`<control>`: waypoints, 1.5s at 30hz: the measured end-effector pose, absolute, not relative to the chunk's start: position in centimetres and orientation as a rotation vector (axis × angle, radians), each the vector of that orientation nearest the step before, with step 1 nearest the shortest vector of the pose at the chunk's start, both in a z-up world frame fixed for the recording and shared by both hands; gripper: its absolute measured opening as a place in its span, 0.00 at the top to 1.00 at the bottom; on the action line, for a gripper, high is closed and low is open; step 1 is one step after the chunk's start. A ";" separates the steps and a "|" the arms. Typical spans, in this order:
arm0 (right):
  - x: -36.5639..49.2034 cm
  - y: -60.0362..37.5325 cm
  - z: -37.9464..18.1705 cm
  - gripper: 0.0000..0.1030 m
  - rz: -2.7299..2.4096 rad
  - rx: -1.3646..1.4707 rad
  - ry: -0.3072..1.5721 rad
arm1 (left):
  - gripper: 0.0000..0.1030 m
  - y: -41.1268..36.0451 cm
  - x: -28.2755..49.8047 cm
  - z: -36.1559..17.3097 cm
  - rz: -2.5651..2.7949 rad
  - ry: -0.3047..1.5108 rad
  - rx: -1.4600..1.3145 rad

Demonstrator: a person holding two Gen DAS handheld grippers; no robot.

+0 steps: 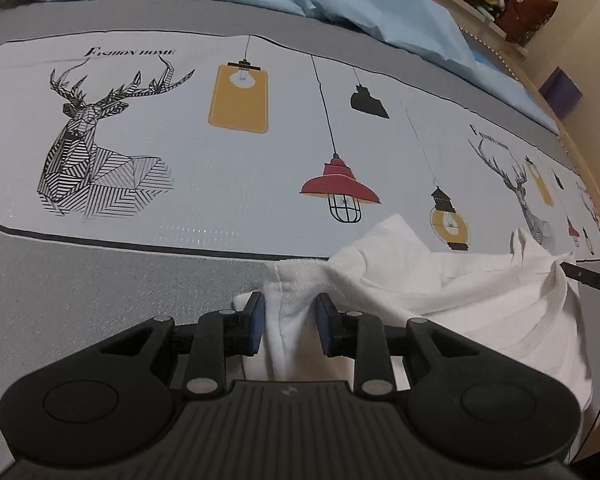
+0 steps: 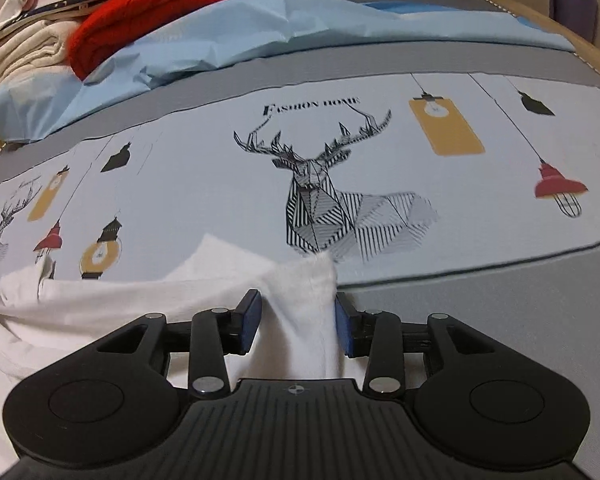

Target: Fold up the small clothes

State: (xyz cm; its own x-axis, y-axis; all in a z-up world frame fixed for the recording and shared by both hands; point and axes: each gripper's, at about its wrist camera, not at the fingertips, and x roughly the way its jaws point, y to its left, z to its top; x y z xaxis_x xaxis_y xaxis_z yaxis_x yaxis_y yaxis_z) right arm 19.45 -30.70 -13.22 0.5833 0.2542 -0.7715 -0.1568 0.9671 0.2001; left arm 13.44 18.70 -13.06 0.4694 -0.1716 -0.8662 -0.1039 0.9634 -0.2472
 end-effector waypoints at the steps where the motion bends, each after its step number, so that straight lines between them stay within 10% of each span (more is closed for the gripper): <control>1: 19.6 -30.5 -13.3 0.60 0.242 0.109 0.919 | 0.70 18.6 13.6 -13.2 -0.047 1.086 -0.278; 4: 20.0 -30.3 -13.6 0.65 0.253 0.104 0.919 | 0.76 18.4 13.9 -13.3 -0.068 1.075 -0.259; 7: 20.1 -30.4 -13.4 0.93 0.256 0.112 0.905 | 0.95 18.5 14.0 -12.8 -0.091 1.043 -0.255; 11: 20.1 -32.1 -11.0 0.95 0.214 0.245 0.791 | 0.95 19.4 14.0 -10.5 -0.049 0.915 -0.284; 18: 21.2 -32.9 -10.8 0.95 0.086 0.314 0.733 | 0.94 18.4 15.5 -10.5 0.036 0.875 -0.253; 23: 21.8 -31.6 -10.8 0.69 0.056 0.254 0.805 | 0.93 18.3 15.4 -10.2 0.052 0.959 -0.258; 36: 12.2 -34.1 -12.6 0.64 0.280 0.148 1.206 | 0.79 15.8 7.6 -12.7 -0.226 1.334 -0.154; 42: 8.0 -34.2 -13.0 0.63 0.297 0.079 1.272 | 0.95 15.8 4.5 -13.2 -0.237 1.369 -0.087; 45: 7.0 -34.3 -12.9 0.95 0.311 0.076 1.295 | 0.97 16.2 3.0 -12.4 -0.231 1.340 -0.096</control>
